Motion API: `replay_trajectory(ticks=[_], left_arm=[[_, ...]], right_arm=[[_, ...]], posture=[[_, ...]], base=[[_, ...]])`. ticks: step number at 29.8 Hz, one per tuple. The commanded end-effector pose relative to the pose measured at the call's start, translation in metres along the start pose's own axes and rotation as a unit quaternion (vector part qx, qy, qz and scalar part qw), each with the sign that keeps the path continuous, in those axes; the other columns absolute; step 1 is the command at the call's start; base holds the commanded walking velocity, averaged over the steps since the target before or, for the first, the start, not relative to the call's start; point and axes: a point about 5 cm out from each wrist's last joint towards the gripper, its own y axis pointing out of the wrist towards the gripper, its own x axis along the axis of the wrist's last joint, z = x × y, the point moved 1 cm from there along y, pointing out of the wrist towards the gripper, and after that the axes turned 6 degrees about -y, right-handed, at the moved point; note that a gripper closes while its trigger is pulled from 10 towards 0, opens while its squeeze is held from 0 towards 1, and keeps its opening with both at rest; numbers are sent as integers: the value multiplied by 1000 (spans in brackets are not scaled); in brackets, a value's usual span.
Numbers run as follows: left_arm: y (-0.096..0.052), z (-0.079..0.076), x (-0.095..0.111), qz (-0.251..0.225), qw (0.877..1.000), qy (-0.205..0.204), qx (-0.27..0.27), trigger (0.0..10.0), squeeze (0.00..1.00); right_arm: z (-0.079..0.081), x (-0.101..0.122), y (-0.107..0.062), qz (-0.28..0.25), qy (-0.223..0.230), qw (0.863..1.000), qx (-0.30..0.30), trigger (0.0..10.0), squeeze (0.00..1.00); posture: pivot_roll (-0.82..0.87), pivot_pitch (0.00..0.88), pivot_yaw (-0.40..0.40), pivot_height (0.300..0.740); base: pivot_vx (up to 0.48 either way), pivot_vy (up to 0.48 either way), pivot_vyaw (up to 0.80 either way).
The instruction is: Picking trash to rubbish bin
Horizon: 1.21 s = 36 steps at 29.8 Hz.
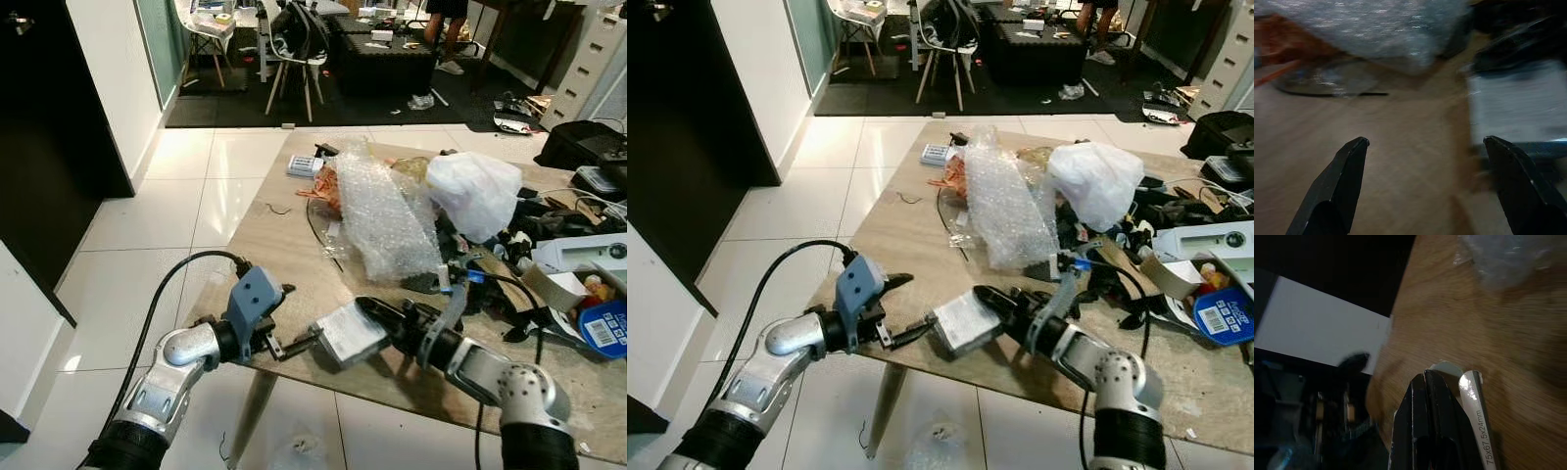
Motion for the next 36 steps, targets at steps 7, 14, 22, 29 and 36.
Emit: replay_trajectory(ticks=[7,14,22,29,36], left_arm=[[-5,15,0,-4,998,7,56,10000,0],[0,17,0,-5,998,16,68,10000,0],[5,42,12,-36,971,-37,235,10000,0],[-6,52,26,-82,940,-53,326,10000,0],[-7,45,25,-89,941,-44,325,10000,0]], right_arm=[[29,53,-22,-78,-86,993,37,0,0],[74,78,-17,-126,-299,944,57,0,0],[64,77,12,-165,-496,844,-122,10000,0],[74,73,17,-216,-568,779,-155,10000,0],[71,68,17,-231,-545,790,-157,10000,0]], posture=[[-97,48,-1,740],[-98,48,4,740],[-89,56,-2,740],[-77,63,-8,740],[-76,69,-12,740]], base=[[0,0,0],[0,0,0],[0,0,0],[0,0,0],[0,0,-800]])
